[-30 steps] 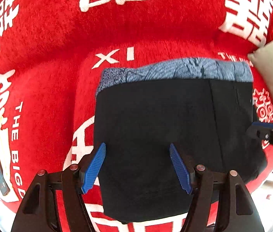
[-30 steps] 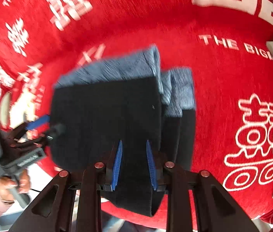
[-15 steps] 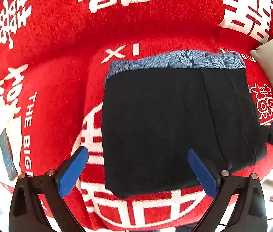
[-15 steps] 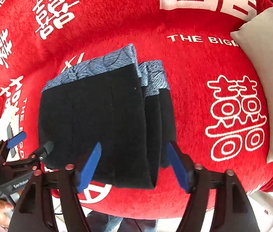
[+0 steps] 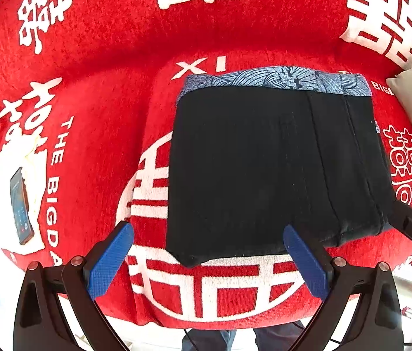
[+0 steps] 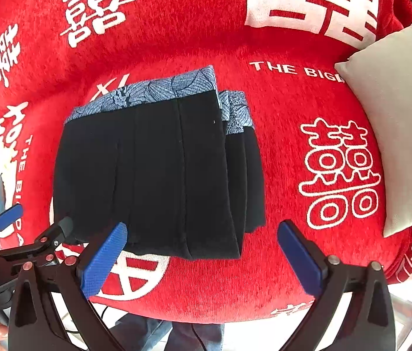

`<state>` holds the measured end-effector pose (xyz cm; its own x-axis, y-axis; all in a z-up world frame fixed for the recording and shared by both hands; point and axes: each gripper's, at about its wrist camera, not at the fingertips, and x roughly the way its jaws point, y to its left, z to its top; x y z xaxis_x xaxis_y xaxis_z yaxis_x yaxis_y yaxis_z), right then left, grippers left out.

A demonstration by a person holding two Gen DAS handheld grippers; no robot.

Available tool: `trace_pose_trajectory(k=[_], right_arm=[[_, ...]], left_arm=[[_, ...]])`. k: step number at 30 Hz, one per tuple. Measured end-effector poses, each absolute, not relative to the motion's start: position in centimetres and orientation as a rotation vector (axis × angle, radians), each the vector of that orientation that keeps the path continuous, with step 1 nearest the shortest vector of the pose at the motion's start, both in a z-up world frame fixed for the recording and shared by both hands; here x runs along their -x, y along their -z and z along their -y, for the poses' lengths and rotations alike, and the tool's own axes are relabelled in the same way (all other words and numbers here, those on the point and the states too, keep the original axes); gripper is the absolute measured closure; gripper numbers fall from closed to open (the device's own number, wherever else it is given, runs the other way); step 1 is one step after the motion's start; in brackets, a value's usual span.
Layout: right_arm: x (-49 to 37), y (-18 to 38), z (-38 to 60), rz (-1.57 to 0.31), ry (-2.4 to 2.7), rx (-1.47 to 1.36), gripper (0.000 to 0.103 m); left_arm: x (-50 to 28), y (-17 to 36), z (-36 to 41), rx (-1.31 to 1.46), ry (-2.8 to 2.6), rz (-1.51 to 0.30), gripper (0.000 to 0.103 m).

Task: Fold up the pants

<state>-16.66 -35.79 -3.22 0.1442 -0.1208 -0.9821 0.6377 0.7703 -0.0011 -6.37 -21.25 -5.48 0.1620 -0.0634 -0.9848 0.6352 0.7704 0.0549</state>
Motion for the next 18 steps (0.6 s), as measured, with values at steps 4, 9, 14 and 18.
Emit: trace_pose_trajectory(k=[4, 9, 14, 18], right_arm=[[16.8, 3.4, 35.2, -1.335, 0.579, -0.472, 0.0], [16.7, 3.9, 34.3, -1.365, 0.578, -0.449, 0.0], [16.8, 4.1, 34.1, -1.371, 0.591, -0.45, 0.0], [16.7, 4.2, 33.9, -1.382, 0.6, -0.419, 0.0]], left_arm=[[6.5, 5.5, 20.8, -0.525, 0.534, -1.336, 0.0], [6.8, 5.4, 20.6, -0.537, 0.543, -1.332, 0.0], [7.0, 5.5, 20.4, -0.542, 0.548, -1.336, 0.0], [7.2, 5.5, 20.4, -0.557, 0.554, -1.329, 0.0]])
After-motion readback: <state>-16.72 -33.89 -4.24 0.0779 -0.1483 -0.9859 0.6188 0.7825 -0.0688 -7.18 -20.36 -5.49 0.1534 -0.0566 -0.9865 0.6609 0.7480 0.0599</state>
